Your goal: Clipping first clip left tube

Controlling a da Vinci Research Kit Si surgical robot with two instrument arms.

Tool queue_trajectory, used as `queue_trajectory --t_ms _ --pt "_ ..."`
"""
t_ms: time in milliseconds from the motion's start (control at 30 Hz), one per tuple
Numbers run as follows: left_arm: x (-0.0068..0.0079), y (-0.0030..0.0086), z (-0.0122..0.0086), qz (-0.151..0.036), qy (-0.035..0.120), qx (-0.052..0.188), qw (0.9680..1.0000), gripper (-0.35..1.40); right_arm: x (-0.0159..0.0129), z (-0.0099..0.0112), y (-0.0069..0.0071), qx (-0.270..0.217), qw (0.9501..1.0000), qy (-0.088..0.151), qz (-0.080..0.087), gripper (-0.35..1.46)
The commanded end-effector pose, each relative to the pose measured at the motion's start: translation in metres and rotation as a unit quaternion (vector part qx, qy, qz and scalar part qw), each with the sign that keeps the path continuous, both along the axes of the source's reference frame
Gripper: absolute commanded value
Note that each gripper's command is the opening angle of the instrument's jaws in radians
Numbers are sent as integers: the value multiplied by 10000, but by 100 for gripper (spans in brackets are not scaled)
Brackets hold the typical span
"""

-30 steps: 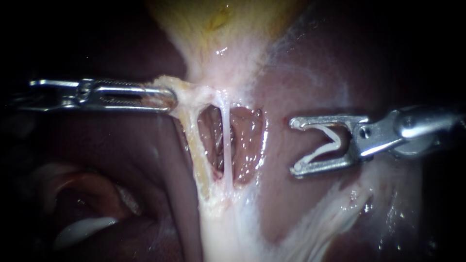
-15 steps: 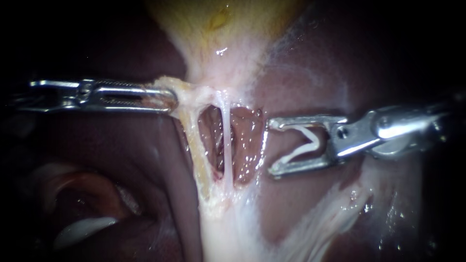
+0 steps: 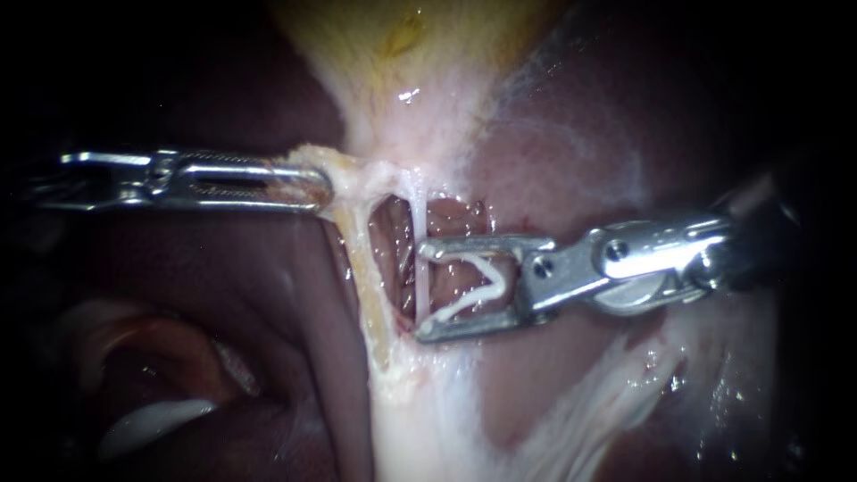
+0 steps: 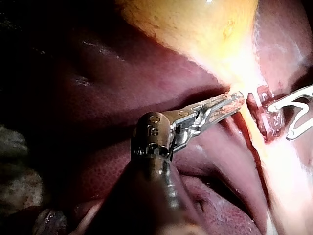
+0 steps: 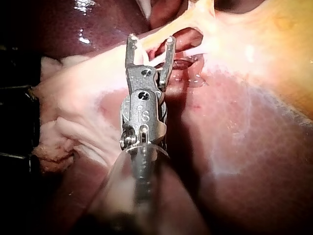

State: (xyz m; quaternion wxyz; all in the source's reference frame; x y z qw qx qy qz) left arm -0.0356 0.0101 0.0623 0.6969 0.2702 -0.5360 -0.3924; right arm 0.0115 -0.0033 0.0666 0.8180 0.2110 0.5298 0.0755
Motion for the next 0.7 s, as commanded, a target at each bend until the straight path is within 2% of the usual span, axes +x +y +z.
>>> queue_trajectory --t_ms 33,433,700 --pt "0 0 -1 -3 2 0 10000 -35 3 6 -2 20 10000 1 -4 46" --pt "0 0 -1 -4 3 0 10000 -35 28 44 -15 171 9998 34 -95 45" --pt "0 -1 -2 -4 3 0 10000 -35 39 57 -20 232 9996 55 -138 45"
